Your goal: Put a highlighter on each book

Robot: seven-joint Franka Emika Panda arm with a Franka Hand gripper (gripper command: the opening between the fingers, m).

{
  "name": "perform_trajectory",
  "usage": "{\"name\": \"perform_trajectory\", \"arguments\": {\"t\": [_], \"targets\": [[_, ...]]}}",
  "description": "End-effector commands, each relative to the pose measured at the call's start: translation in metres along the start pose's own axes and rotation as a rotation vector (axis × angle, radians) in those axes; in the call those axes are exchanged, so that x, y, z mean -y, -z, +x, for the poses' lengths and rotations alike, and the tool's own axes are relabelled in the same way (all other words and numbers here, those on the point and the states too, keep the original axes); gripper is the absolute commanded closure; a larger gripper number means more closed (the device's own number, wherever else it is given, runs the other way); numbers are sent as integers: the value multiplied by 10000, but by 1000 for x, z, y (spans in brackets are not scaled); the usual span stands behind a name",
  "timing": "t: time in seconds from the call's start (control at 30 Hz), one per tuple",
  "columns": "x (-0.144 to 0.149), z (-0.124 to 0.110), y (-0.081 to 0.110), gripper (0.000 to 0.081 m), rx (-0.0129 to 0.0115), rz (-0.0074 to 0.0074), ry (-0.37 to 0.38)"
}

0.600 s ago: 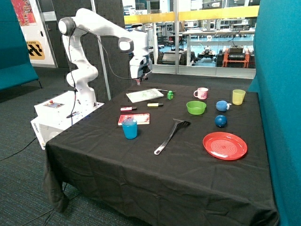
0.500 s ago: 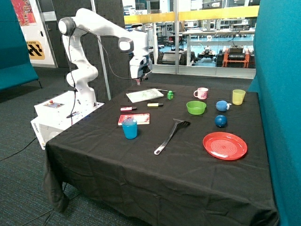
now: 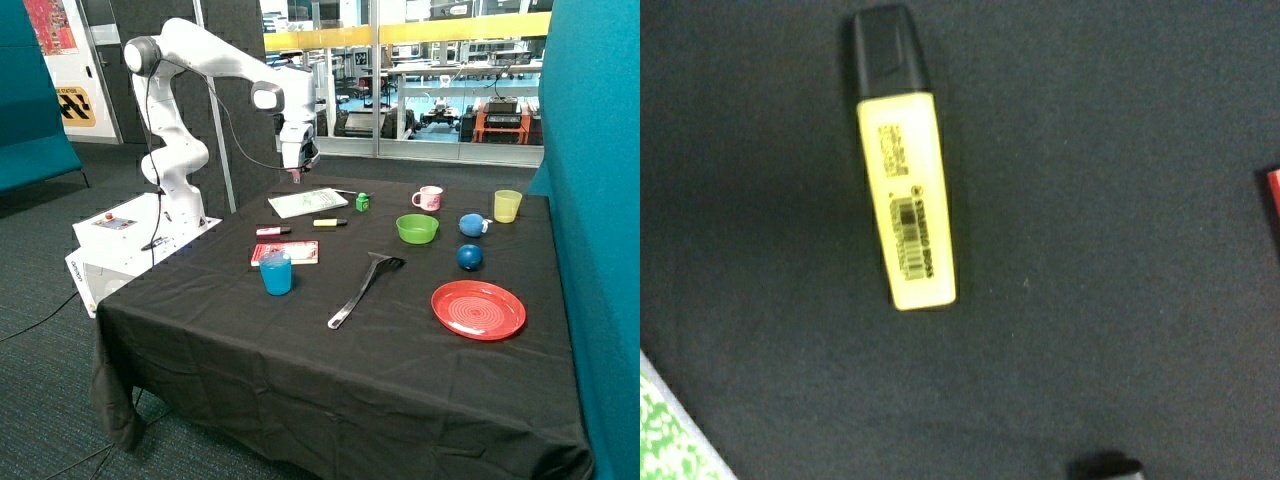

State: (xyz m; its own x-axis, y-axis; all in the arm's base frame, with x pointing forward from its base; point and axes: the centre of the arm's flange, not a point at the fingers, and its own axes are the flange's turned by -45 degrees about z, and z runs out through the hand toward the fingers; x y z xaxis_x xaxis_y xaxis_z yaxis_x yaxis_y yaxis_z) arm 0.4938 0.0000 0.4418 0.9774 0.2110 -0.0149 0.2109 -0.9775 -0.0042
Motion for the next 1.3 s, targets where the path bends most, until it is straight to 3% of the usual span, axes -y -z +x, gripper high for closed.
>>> {"name": "perform_trajectory", "arguments": {"t": [0.0,0.67,1.27], "targets": [[2,-17,-15,460,-148,-47,685],[-1,-65,-82,339,-147,-50,1105],[-18,-89,-136,347,-147,-50,1085]]}}
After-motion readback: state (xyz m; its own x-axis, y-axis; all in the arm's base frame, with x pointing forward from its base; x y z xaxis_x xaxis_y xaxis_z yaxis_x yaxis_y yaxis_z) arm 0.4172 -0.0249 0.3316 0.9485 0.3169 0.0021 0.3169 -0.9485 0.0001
